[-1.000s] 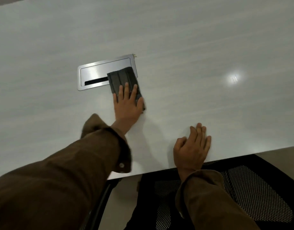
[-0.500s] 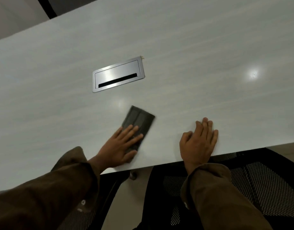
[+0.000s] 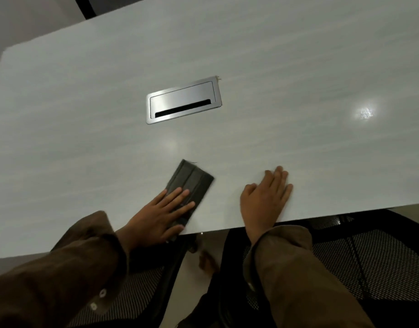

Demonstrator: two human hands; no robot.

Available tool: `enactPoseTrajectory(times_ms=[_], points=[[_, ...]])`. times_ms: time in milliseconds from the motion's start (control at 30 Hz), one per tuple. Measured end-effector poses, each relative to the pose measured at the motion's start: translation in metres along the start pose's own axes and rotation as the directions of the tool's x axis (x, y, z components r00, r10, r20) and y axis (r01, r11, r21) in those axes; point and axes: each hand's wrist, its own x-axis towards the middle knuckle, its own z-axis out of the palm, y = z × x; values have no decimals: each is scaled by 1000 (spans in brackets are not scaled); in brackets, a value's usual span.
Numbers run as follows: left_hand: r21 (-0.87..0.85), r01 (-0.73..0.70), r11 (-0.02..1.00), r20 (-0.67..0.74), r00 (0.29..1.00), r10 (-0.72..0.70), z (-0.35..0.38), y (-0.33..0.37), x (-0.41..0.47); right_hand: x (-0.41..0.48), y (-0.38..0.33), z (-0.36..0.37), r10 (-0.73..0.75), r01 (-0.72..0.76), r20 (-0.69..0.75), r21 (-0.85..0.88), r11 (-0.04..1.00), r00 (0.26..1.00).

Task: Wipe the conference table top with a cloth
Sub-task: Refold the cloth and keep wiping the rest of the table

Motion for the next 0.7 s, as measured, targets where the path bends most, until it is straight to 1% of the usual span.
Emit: enactPoseTrajectory(times_ms=[67, 133, 233, 333, 400, 467, 500, 533, 600, 667, 700], points=[[-46, 63, 997, -17, 998, -64, 4, -14, -1, -21, -24, 11, -48, 48, 11, 9, 999, 999], [-93, 116, 989, -52, 991, -121, 2, -30, 16, -37, -38, 20, -96, 96, 18, -22, 995, 995], [-160, 266, 951, -61, 958, -279, -8, -78, 68, -40, -44, 28, -107, 105, -17, -102, 989, 994], [-197, 359, 912, -37, 927, -373, -27, -119, 131, -41, -43, 33, -115, 104, -66, -161, 981, 991], [-228, 410, 883, -26, 904, -426, -34, -119, 160, -42, -43, 35, -130, 114, -75, -182, 977, 989], [-280, 425, 861, -48, 889, -455, -34, -98, 171, -41, -44, 35, -128, 113, -77, -177, 978, 989], [-283, 398, 873, -71, 898, -433, -30, -82, 167, -41, -44, 34, -122, 107, -81, -163, 981, 989], [-286, 341, 896, -105, 918, -383, -27, -66, 158, -41, -44, 33, -117, 103, -83, -149, 983, 990], [-282, 158, 946, -188, 958, -215, -15, -37, 120, -42, -46, 32, -109, 99, -82, -121, 988, 991], [-185, 5, 983, -224, 973, -47, 2, -21, 68, -42, -46, 30, -108, 100, -73, -96, 990, 992], [-135, -28, 990, -222, 975, -3, 13, -18, 38, -43, -45, 30, -106, 99, -69, -93, 991, 992]])
